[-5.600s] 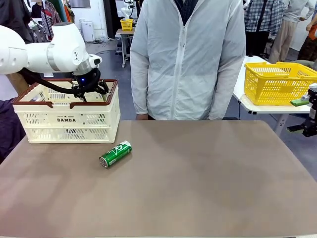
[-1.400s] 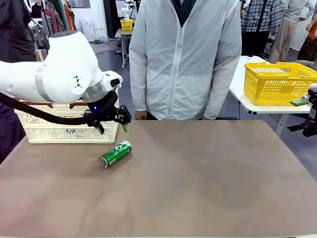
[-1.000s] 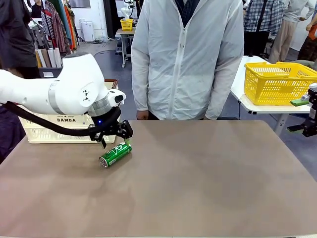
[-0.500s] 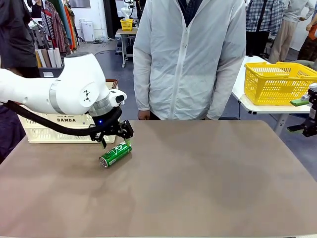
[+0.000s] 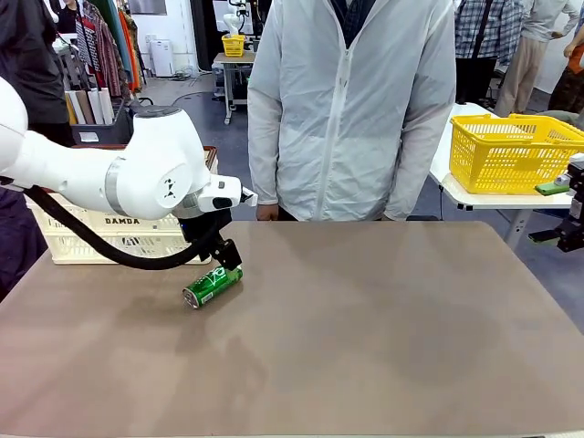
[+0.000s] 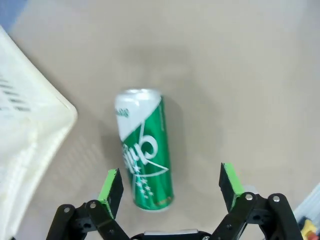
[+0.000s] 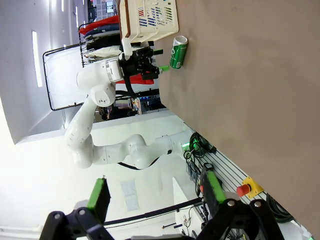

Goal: Place the drinks into the Shopping basket.
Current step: Pick up one drink and place it into the Shopping basket.

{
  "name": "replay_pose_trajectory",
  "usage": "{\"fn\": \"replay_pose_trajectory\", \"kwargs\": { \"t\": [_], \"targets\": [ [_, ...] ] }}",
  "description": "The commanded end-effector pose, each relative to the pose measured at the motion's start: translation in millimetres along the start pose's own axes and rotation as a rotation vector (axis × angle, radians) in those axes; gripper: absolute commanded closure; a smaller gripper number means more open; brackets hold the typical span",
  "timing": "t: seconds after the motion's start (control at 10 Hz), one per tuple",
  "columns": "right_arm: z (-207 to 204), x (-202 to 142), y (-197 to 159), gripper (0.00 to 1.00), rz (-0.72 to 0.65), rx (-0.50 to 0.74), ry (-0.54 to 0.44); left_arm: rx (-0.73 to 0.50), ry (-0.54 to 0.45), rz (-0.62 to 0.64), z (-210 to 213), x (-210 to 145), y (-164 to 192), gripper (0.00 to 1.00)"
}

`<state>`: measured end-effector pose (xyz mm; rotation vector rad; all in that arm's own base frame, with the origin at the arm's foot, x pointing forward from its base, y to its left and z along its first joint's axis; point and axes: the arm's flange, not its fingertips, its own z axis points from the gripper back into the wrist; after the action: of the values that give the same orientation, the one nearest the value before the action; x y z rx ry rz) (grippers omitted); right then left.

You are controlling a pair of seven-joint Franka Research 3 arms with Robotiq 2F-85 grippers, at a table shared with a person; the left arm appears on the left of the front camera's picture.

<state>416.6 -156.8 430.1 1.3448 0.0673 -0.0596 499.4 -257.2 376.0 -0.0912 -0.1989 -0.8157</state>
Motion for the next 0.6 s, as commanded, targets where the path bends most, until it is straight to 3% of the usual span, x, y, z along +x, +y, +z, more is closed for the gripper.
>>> {"fn": "replay_pose_trajectory", "kwargs": {
  "t": [0.0, 0.5],
  "targets": [
    [1.7, -0.3, 3.4, 0.00, -0.019, -0.023, 0.007, 0.099, -0.089, 0.033, 1.1, -6.0, 5.7, 0.00],
    [1.7, -0.3, 3.4, 0.00, -0.019, -0.023, 0.007, 0.121, -0.069, 0.079, -14.4, 1.3, 5.4, 0.00]
  ]
}}
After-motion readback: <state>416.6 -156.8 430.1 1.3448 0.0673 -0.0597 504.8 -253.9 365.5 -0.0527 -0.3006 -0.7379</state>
